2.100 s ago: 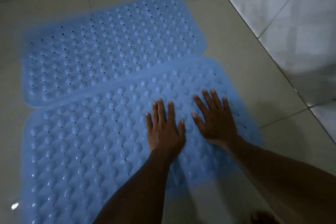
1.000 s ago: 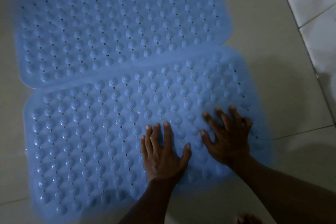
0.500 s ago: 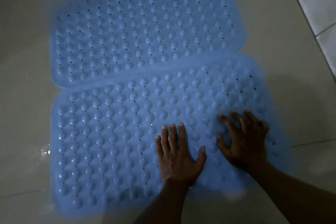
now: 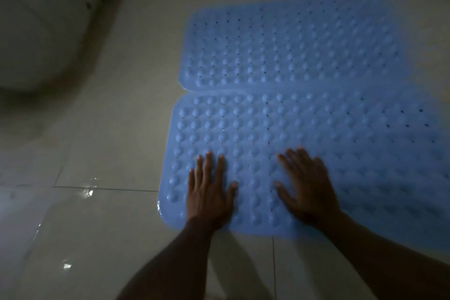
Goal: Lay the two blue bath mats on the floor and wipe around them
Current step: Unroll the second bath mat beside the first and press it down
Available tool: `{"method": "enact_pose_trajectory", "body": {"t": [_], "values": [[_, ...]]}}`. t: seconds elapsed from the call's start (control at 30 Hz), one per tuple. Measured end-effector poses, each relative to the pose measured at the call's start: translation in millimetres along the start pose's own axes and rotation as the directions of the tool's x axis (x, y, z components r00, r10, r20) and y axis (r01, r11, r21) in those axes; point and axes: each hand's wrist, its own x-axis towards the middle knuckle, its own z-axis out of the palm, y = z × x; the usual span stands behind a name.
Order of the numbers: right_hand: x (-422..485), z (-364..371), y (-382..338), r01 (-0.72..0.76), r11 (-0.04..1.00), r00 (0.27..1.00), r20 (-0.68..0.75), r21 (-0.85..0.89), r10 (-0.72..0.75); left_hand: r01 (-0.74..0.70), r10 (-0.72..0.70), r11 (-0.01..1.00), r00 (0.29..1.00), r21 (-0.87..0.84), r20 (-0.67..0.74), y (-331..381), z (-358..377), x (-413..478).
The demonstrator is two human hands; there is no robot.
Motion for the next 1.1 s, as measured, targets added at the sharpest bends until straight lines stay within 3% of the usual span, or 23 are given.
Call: {"method": "enact_pose_trajectory", "body": {"t": [0.17,0.37,0.53,0.87,1.1], "values": [[45.7,32.6,-86.0,0.147,0.988,0.985,0.086,0.037,-0.15,-0.036,0.032,0.998,0.998,0.06,0.052,-72.3,-16.1,11.8],[78.3,60.0,-103.9,0.268,0.963,0.947,0.193,-0.027,-0.258,0.025,-0.025,1.0,0.999,-0.011,0.023,-78.5,-11.2,11.9],[78.8,57.7,-103.8,0.257,0.966,0.953,0.175,-0.04,-0.247,0.098,-0.098,0.995,0.995,0.0,0.016,-71.2,-12.8,22.2],[85.4,54.4,-106.7,0.236,0.968,0.958,0.187,-0.084,-0.217,0.102,-0.103,0.995,0.994,-0.021,-0.038,-71.8,-7.5,26.2],[85.8,55.7,-105.0,0.249,0.966,0.953,0.193,-0.067,-0.232,0.066,-0.064,0.996,0.998,0.056,-0.023,-71.0,-8.6,27.4]]}}
